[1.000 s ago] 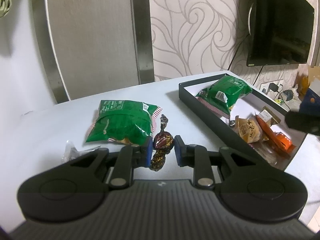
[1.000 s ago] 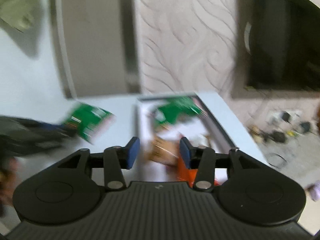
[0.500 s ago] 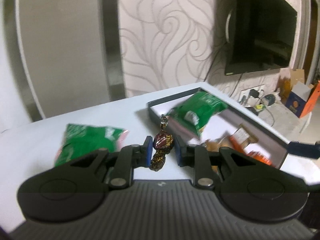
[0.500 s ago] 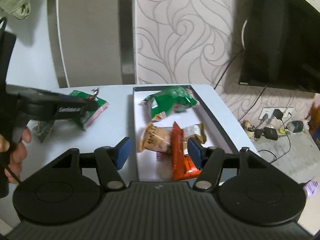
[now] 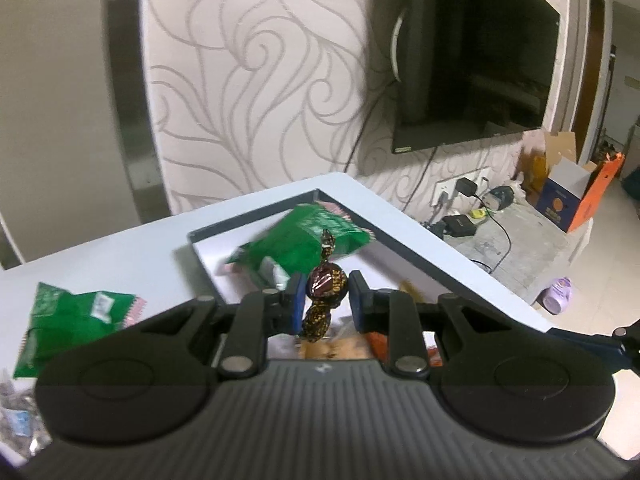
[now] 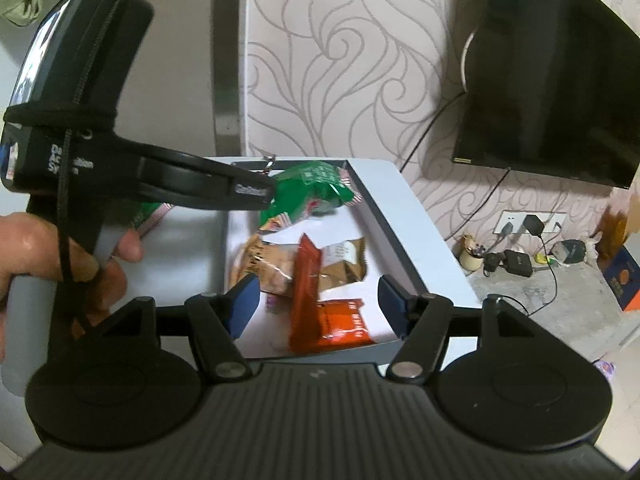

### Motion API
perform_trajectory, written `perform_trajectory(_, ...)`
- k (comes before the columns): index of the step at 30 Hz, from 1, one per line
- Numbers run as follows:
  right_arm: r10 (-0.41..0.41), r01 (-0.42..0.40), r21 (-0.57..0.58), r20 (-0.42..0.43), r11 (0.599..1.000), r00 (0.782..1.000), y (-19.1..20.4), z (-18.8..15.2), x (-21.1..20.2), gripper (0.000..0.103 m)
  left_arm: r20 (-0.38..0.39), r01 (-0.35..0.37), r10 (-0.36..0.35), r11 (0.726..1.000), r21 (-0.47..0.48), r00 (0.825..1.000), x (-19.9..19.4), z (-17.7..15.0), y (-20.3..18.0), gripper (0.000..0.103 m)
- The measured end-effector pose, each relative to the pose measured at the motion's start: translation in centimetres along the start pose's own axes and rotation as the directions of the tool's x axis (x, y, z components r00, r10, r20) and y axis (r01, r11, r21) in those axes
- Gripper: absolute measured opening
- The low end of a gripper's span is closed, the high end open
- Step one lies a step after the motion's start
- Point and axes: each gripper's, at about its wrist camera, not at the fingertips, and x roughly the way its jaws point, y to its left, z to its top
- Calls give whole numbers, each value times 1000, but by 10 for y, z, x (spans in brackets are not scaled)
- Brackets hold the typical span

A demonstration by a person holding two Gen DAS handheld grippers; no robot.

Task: Organize snacks
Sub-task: 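Release the orange stick packet and the candy into the black box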

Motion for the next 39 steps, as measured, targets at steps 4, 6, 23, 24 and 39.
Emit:
perform_trajectory(4, -8, 8, -4, -10, 1000, 1000, -6, -2, 3, 71, -18, 12, -11, 1000, 10, 1000, 10, -1, -10, 27)
perform_trajectory(6, -8, 8, -6, -15, 1000, 1000, -9, -4, 4, 72, -25, 15, -15, 1000, 14, 1000, 16, -1, -14, 27)
perform_trajectory(23, -5, 6, 11, -39, 1000, 999, -22, -8, 8, 72, -61, -33, 35, 999, 27, 998, 39, -1, -21, 29)
perform_trajectory(24, -5, 5, 9, -39, 1000, 999, -22, -8, 8, 72, -59, -38, 39, 999, 27, 997, 38, -1, -21, 30)
perform_trajectory(39, -1, 1, -2, -24, 1000, 1000, -18, -3, 3, 72, -52, -11, 12, 1000, 15, 999, 28, 0, -18, 48)
